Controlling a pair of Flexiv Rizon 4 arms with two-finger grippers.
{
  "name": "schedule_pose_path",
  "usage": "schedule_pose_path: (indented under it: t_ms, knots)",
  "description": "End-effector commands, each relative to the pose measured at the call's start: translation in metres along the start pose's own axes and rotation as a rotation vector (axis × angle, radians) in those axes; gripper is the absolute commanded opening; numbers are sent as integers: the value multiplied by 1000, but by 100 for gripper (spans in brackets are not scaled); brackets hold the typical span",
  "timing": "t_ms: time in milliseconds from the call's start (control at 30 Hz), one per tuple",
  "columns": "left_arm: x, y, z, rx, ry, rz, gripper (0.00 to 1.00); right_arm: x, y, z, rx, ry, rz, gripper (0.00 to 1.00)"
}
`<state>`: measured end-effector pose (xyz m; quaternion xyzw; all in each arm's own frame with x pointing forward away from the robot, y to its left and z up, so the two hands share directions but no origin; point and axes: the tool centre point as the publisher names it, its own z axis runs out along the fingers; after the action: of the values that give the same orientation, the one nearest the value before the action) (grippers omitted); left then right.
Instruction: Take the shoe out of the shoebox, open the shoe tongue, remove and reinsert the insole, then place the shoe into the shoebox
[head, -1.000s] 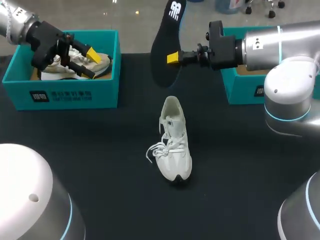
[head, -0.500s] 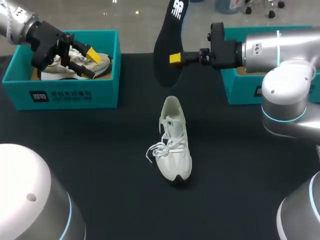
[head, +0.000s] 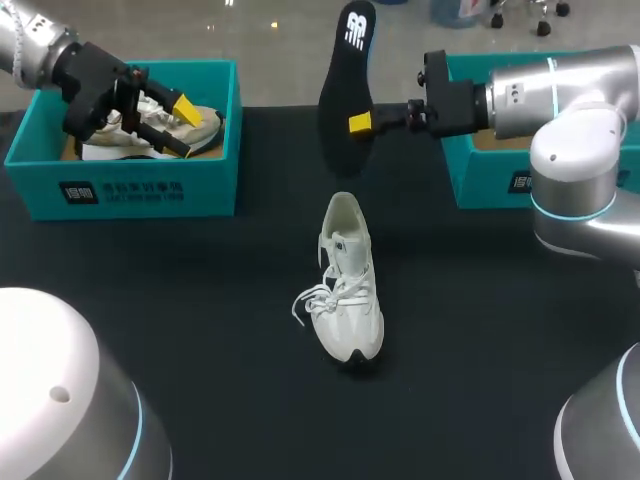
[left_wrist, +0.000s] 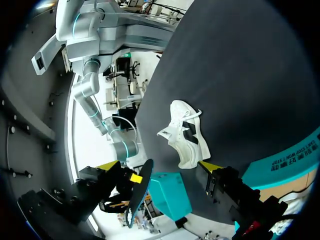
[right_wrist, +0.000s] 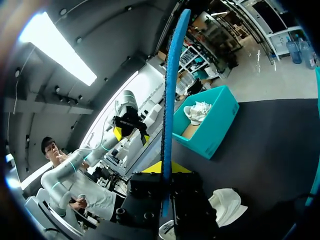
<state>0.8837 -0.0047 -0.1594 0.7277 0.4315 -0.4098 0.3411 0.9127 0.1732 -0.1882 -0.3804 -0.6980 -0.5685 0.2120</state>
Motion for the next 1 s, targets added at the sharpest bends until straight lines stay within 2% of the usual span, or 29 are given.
schedule_pose_path:
  t_ms: [33, 167, 633, 800, 1000]
  knots:
    - [0, 0, 0, 1, 2, 1, 100, -10, -5, 3, -4, 16, -26, 0]
    - [0, 0, 0, 1, 2, 1, 100, -19, -14, 4, -15, 7, -39, 0]
    - [0, 0, 0, 1, 2, 1, 100, -19, -14, 4, -15, 7, -39, 0]
    - [0, 0, 0, 1, 2, 1, 100, -41, -25, 7, -75, 1, -104, 0]
    - [0, 0, 0, 1, 2, 1, 100, -55, -40, 9, -38, 5, -166, 0]
